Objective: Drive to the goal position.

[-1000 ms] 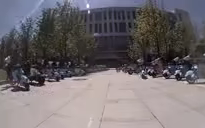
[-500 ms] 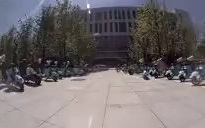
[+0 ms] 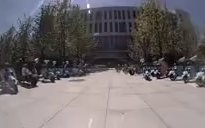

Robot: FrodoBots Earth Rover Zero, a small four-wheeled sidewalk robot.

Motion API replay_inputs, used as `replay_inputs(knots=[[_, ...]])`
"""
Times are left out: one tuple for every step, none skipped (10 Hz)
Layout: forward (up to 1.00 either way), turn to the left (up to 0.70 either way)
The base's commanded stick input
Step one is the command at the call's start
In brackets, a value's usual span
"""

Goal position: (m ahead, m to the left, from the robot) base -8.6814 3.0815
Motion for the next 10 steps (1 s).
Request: replay_inputs(knots=[[0.49, 0.00], [0.49, 0.00], [0.49, 0.00], [0.49, 0.00], [0.49, 0.00], [0.49, 0.00], [0.49, 0.00], [0.49, 0.00], [0.49, 0.00], [0.49, 0.00]])
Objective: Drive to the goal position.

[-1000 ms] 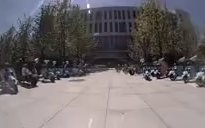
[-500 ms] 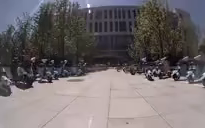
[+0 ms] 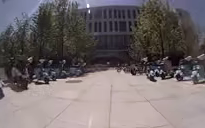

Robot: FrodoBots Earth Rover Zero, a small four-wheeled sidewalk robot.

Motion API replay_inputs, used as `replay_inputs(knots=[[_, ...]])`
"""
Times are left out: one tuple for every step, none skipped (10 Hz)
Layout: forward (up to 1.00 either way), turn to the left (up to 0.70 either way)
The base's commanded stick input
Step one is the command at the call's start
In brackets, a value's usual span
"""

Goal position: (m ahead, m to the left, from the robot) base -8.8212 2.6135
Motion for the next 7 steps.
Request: replay_inputs(knots=[[0.49, 0.00], [0.49, 0.00], [0.49, 0.00], [0.49, 0.00], [0.49, 0.00], [0.49, 0.00], [0.49, 0.00]])
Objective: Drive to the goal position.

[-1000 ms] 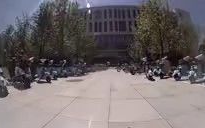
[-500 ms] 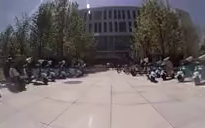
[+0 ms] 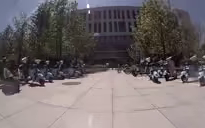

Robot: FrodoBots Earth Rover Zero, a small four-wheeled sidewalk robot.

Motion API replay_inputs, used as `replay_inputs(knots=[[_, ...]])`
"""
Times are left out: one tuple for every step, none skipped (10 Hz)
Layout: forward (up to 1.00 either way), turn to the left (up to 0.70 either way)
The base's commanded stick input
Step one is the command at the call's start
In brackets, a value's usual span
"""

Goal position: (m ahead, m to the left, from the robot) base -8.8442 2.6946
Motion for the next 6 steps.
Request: replay_inputs(knots=[[0.49, 0.00], [0.49, 0.00], [0.49, 0.00], [0.49, 0.00], [0.49, 0.00], [0.49, 0.00]])
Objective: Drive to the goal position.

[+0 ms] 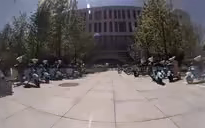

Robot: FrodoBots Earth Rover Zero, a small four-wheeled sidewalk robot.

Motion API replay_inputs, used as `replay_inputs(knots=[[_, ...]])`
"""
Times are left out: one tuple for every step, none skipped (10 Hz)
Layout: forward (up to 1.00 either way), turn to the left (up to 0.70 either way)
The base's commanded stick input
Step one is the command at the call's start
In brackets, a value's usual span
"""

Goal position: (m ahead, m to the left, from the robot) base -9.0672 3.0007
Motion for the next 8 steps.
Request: replay_inputs(knots=[[0.49, 0.00], [0.49, 0.00], [0.49, 0.00], [0.49, 0.00], [0.49, 0.00], [0.49, 0.00], [0.48, 0.00], [0.48, 0.00]])
